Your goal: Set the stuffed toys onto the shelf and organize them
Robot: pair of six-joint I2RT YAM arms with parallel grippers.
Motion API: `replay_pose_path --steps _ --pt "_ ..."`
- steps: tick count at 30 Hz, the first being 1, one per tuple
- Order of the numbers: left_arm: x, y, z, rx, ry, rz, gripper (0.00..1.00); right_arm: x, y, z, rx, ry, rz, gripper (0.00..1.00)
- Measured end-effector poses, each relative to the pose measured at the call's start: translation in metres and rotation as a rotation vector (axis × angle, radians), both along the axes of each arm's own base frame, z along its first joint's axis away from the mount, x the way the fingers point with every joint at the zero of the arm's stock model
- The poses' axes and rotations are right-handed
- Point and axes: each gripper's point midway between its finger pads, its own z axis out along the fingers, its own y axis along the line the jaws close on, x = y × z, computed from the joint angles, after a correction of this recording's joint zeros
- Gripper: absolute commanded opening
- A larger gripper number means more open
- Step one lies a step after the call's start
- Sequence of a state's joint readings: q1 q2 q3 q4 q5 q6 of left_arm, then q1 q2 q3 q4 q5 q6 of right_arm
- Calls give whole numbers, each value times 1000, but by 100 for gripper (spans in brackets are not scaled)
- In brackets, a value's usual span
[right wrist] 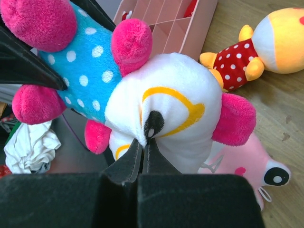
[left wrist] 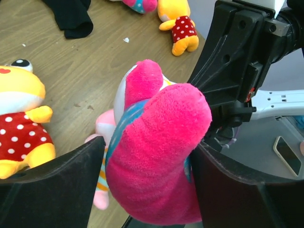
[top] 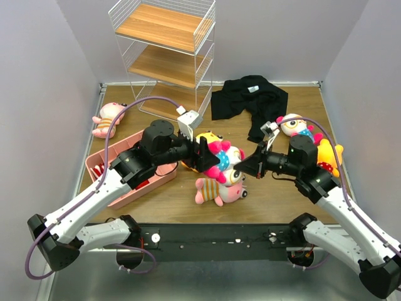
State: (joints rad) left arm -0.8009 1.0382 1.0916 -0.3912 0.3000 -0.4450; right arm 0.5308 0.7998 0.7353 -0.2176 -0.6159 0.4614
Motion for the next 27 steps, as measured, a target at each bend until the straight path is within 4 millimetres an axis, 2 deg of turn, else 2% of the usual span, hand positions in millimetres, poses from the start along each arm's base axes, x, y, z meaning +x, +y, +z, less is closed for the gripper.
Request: replay_pose_path --steps 4,5,8,9,11,13,14,15,18,22,27 --pt "-1 -1 0 -2 0 -12 5 -2 0 0 3 1 9 5" --pt "-2 -2 0 -5 8 -17 0 -3 0 1 5 -1 10 9" --pt "-2 -5 -5 0 28 -21 0 -3 -1 0 3 -2 7 25" --pt "-1 -5 -6 3 34 -15 0 -3 -1 -1 -1 1 3 41" --pt "3 -3 -8 6 48 20 0 -1 -3 -3 -9 3 -11 53" --pt "7 2 -10 4 59 59 0 1 -4 -4 -16 1 -24 61" --pt "11 9 -11 -11 81 98 0 1 -5 -4 -17 0 -28 68" --pt "15 14 -13 -17 98 127 0 0 -5 -4 -17 -1 -29 82" --pt "50 54 -20 -80 170 334 0 -5 -9 4 2 -13 -41 91" --pt "85 102 -33 -174 249 566 0 -11 -17 17 33 -44 -77 97" --pt "119 138 -46 -332 342 753 0 -16 -28 26 48 -70 -134 100"
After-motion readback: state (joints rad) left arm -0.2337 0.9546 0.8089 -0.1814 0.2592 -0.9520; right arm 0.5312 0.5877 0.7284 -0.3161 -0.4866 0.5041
